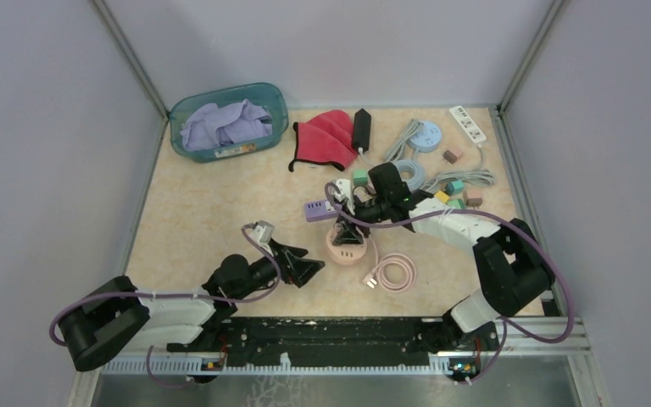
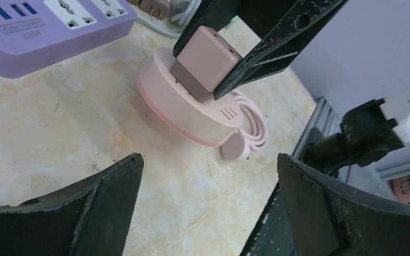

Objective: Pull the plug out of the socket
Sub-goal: Remove the plug from the socket.

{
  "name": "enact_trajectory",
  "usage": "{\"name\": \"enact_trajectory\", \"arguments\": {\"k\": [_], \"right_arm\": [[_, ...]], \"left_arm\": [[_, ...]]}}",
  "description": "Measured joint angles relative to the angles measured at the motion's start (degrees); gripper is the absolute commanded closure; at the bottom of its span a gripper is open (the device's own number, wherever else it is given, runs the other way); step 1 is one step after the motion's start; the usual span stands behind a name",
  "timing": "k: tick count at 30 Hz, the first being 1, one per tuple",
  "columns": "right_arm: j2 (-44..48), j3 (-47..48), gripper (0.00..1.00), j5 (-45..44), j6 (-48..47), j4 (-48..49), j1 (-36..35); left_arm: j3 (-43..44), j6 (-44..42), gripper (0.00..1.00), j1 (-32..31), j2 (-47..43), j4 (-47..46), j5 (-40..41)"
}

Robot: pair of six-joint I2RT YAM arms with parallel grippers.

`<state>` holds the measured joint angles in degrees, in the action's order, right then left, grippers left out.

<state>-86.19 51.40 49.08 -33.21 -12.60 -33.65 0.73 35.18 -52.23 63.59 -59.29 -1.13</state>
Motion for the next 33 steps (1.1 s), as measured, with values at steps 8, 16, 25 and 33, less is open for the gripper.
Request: {"name": "enact_trajectory", "arguments": {"k": [8, 16, 25, 33], "right_arm": [[0.09, -3.08, 1.0, 2.56, 17.42, 12.44, 2.71], [0.09, -3.82, 1.0, 1.66, 27.74, 18.25, 3.08], [0.09, -4.17, 1.0, 0.13, 30.51, 20.28, 3.08], [0.17, -5.53, 1.0, -3.34, 29.2, 21.27, 3.06]], "left_arm": [[0.0, 10.36, 0.08, 0.26, 1.86, -5.62, 0.81], [0.87, 19.04, 0.14, 0.26, 8.11, -9.03, 1.38], [7.67, 32.17, 0.41, 0.26, 19.17, -11.04, 1.18], [14.95, 37.68, 0.94, 0.37, 24.39, -1.29, -0.02]]}}
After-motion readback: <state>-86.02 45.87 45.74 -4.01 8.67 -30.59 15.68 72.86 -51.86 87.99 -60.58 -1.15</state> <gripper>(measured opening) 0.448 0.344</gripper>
